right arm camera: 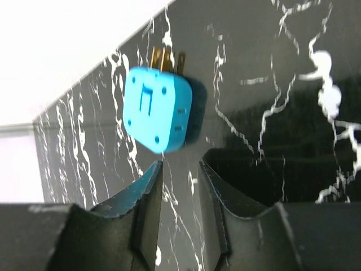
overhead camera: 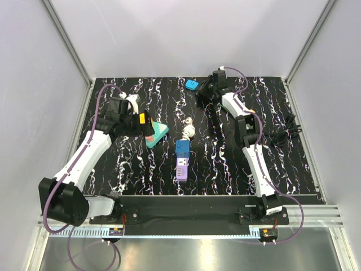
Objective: Insert the plug
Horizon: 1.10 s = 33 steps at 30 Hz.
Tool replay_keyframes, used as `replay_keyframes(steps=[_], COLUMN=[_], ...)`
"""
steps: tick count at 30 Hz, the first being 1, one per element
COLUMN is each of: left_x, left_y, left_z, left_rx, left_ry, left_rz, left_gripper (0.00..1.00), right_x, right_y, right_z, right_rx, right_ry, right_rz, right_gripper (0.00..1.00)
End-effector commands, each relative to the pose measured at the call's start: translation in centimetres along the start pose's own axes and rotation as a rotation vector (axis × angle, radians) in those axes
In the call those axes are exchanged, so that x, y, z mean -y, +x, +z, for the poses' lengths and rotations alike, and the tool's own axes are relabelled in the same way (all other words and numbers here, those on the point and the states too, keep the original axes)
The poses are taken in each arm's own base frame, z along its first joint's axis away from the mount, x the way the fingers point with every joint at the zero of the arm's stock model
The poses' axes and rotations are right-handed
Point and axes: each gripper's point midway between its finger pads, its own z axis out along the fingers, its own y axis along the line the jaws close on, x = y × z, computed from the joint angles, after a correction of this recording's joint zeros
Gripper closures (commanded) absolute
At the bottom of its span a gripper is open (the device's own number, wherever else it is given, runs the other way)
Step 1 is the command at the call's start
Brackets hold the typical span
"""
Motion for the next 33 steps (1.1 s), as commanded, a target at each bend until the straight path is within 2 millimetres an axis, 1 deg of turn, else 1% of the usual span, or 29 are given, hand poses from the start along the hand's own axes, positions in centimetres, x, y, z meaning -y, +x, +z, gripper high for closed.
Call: replay_keyframes(steps=[1, 3, 5, 6, 10, 11, 14, 15, 16, 19, 23, 27, 33], left_x=[0.6, 0.6, 0.6, 0.6, 0.5, 0.6, 0.6, 0.7, 0.7, 0.8, 0.8, 0.9, 1.2], left_y=[-1.2, -1.0, -1.0, -1.1, -1.1, -1.1, -1.0, -1.0, -1.0, -1.1, -1.1, -1.1, -1.1], left_z=[-0.3, -0.2, -0.1, -0.1, 0.0, 0.0, 0.1, 0.2, 0.1, 0.0, -0.2, -0.2, -0.4], left_rx=[0.054, 0.046, 0.046, 0.049, 0.044, 0.044, 0.038, 0.037, 0.038, 0.042, 0.045, 0.049, 0.049], left_ry=[0.029, 0.027, 0.027, 0.026, 0.027, 0.027, 0.033, 0.038, 0.035, 0.043, 0.043, 0.046, 0.059], left_rz=[0.025, 0.025, 0.025, 0.025, 0.024, 0.024, 0.024, 0.024, 0.023, 0.024, 0.025, 0.024, 0.022], left_gripper=[0.01, 0.01, 0.01, 0.01, 0.01, 0.01, 0.01, 0.01, 0.01, 0.01, 0.01, 0.01, 0.01], right_x=[1.5, 1.0, 1.2, 1.0, 1.5, 1.6, 1.9, 2.3, 2.1, 2.1, 1.5, 0.7, 1.1], right_y=[-0.3, -1.1, -1.2, -1.4, -0.9, -0.7, -0.4, -0.2, -0.2, 0.1, 0.7, 1.8, 3.6], right_z=[1.6, 1.9, 2.5, 2.6, 3.2, 3.3, 3.3, 3.2, 3.1, 2.9, 2.5, 1.8, 0.4], right_rx=[0.055, 0.084, 0.099, 0.108, 0.105, 0.099, 0.088, 0.078, 0.076, 0.059, 0.01, -0.059, -0.155], right_ry=[0.033, 0.009, -0.002, -0.013, -0.016, -0.017, -0.005, 0.014, 0.015, 0.02, -0.006, -0.041, -0.015], right_rz=[0.032, 0.083, 0.105, 0.122, 0.172, 0.179, 0.197, 0.197, 0.192, 0.174, 0.12, 0.064, -0.019], right_gripper=[0.62, 0.61, 0.61, 0.62, 0.64, 0.65, 0.73, 0.74, 0.8, 0.87, 0.92, 0.93, 0.92])
